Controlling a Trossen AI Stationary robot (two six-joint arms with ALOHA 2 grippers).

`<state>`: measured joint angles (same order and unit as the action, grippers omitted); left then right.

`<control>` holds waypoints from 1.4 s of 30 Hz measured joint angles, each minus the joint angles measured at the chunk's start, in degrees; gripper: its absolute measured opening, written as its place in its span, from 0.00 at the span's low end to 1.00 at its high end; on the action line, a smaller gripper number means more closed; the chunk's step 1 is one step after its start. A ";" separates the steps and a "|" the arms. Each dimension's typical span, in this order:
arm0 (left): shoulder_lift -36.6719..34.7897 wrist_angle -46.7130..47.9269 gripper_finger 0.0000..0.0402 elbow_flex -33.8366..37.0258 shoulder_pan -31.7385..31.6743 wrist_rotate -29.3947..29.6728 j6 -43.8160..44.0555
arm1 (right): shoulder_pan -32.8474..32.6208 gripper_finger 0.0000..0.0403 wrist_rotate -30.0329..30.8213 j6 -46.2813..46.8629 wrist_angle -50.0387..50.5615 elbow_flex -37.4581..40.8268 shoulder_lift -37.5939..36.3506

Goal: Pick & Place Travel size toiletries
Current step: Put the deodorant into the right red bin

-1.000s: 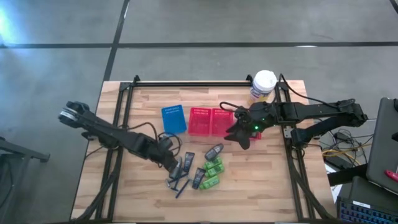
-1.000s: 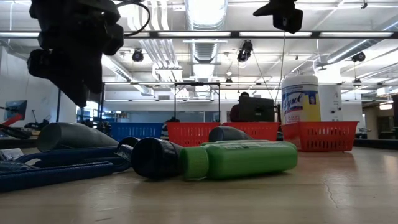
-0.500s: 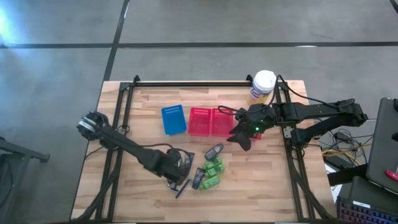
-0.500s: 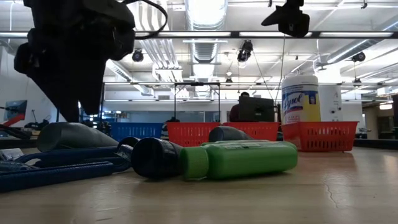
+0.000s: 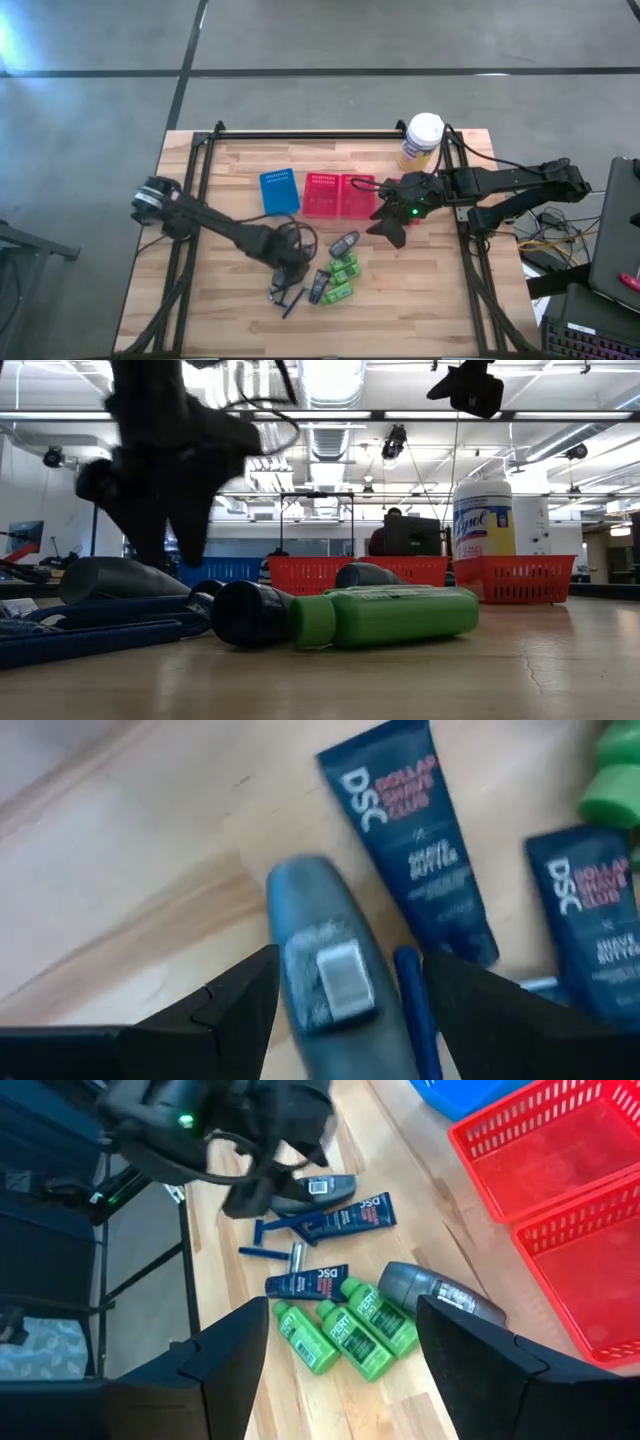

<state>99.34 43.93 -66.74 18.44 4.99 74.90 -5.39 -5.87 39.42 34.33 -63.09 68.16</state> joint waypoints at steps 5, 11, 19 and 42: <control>2.39 -0.66 0.62 0.46 -3.23 -2.98 -3.71 | -0.02 0.64 0.00 0.11 0.06 0.00 0.00; 4.30 -0.50 0.62 0.46 -4.35 -4.83 -8.09 | -0.02 0.65 0.23 0.33 0.22 0.00 0.00; 6.44 -0.37 0.62 0.26 -4.50 -8.59 -11.81 | 0.00 0.67 1.53 0.44 0.14 0.07 0.00; 5.48 0.43 0.40 0.14 -4.75 -10.32 -17.92 | 0.00 0.57 1.61 0.72 0.17 1.01 0.00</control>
<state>104.81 44.36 -66.61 13.69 -5.32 56.98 -5.39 -4.26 40.14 34.50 -62.08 68.16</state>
